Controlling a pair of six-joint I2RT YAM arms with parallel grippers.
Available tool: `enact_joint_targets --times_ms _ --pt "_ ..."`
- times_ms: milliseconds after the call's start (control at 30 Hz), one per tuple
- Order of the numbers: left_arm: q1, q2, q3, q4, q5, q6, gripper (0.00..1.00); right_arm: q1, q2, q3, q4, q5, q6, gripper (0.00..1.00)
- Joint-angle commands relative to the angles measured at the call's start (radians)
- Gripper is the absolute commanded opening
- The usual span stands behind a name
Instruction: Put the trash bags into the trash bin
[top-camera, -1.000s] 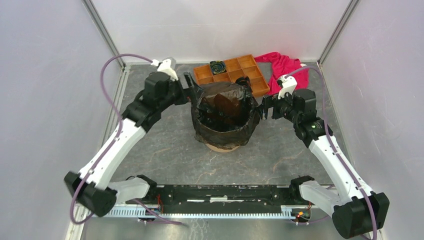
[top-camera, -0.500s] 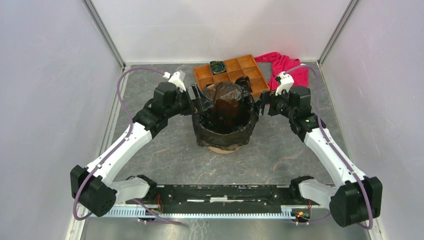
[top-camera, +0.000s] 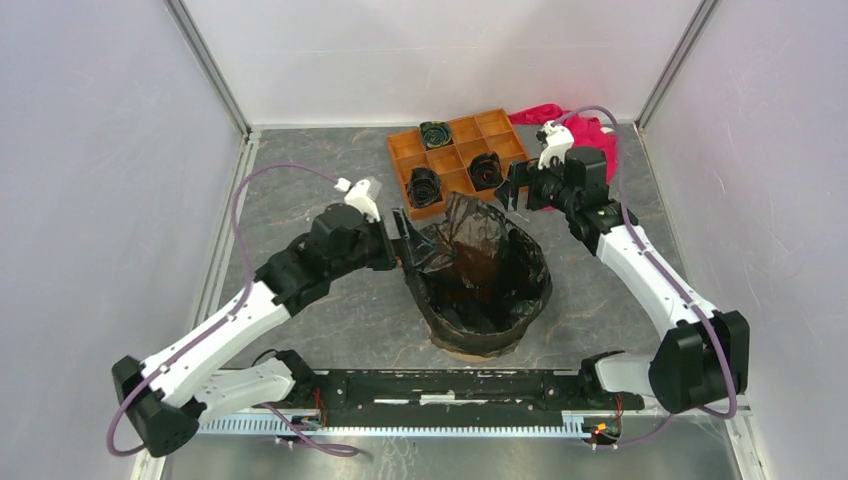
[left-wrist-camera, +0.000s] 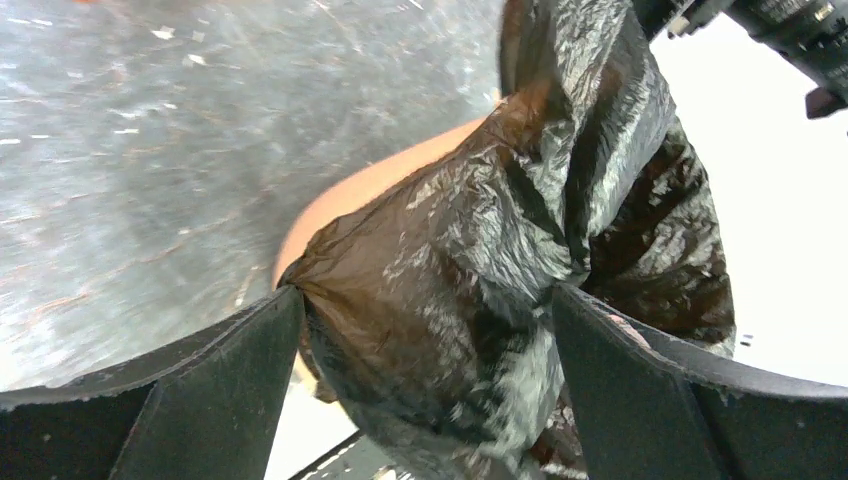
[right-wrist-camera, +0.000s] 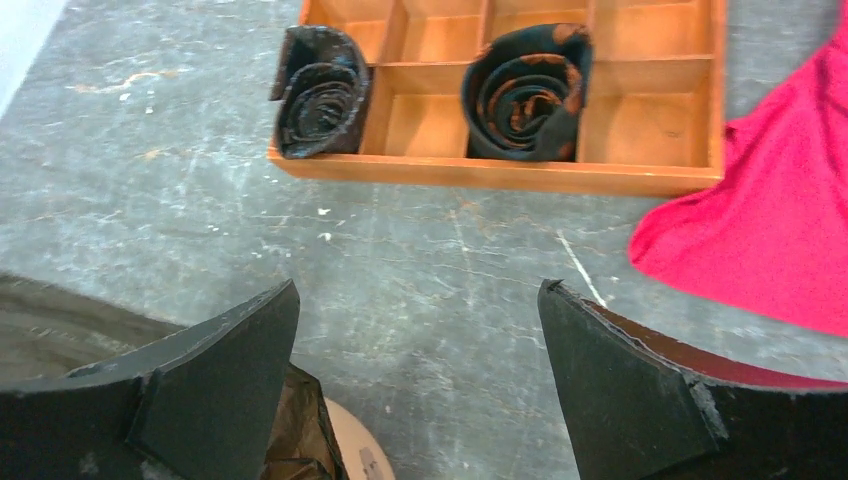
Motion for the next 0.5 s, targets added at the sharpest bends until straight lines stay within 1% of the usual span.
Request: enact_joint_targets --times_ms 0,100,133,200,267,333,367,400,467 --pt "0.014 -0.09 0.13 -0.225 -0.225 0.134 1.0 0.0 -0.065 0.037 -0.102 0.146 -0.084 0.97" --pt "0.029 -0.067 0.224 -0.282 -0.27 0.21 1.0 0.0 -0.112 0.03 -0.18 0.222 -0.105 0.98" --pt "0.039 -0.057 0.246 -0.271 -0.248 0.233 1.0 0.001 -0.127 0.032 -0.206 0.242 -0.107 0.97" --pt "0.077 -0.026 0.287 -0.226 -0.158 0.26 1.0 0.0 -0.169 0.03 -0.254 0.251 -0.12 0.97" --pt "0.152 0.023 0.321 -0.161 -0.006 0.259 0.99 0.001 -0.218 0.027 -0.296 0.261 -0.13 0.98" --pt "0.232 0.086 0.325 -0.075 0.252 0.227 0.98 0.0 -0.273 0.036 -0.348 0.261 -0.137 0.98" --pt "0.271 0.12 0.316 -0.024 0.328 0.213 0.98 0.0 -0.295 0.042 -0.37 0.252 -0.141 0.98" --pt "0.298 0.159 0.307 0.038 0.468 0.183 0.98 0.0 -0.319 0.049 -0.395 0.232 -0.143 0.98" --pt "0.321 0.235 0.307 0.128 0.603 0.16 1.0 0.0 -0.364 0.061 -0.439 0.18 -0.147 0.98"
